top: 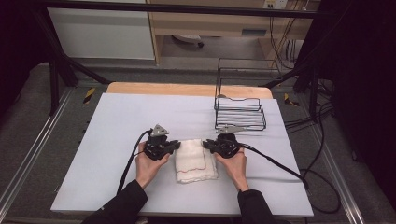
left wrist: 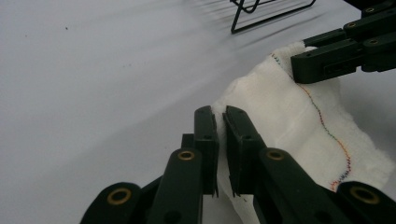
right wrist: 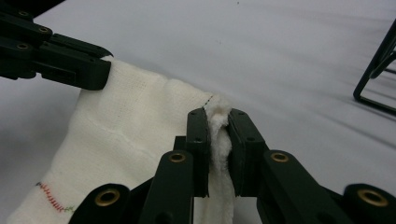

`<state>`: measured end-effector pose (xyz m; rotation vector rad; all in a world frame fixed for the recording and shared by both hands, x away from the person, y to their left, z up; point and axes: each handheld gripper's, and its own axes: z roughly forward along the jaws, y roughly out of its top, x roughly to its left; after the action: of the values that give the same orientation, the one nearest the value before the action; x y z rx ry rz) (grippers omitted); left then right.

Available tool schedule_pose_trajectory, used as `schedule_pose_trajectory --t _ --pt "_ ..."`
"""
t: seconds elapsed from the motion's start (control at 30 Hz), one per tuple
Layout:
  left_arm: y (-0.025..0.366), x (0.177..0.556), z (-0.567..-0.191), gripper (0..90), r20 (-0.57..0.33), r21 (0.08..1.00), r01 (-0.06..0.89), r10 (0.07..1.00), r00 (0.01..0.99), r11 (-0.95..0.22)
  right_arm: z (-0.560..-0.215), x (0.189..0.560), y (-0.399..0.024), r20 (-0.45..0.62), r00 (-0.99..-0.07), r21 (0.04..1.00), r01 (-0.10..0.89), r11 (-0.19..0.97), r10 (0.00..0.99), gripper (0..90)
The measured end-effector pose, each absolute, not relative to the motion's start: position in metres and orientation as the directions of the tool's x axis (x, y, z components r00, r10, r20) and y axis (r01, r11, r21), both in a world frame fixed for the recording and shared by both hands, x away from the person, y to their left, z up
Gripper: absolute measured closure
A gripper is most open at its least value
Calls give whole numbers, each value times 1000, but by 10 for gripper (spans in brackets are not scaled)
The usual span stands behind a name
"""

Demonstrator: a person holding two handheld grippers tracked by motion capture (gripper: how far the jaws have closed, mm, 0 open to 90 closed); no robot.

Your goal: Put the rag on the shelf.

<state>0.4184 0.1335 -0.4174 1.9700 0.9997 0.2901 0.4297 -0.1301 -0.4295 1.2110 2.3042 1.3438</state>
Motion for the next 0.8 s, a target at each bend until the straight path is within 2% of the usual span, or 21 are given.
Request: schedule_pose_trajectory --t 0.33,0.8 --pt "136 408 -396 833 -140 851 458 728 671 -258 -407 419 -138 209 -651 849 491 194 730 799" --pt "138 398 -377 834 -129 888 404 723 678 -221 -384 407 -142 175 -662 893 418 166 729 801"
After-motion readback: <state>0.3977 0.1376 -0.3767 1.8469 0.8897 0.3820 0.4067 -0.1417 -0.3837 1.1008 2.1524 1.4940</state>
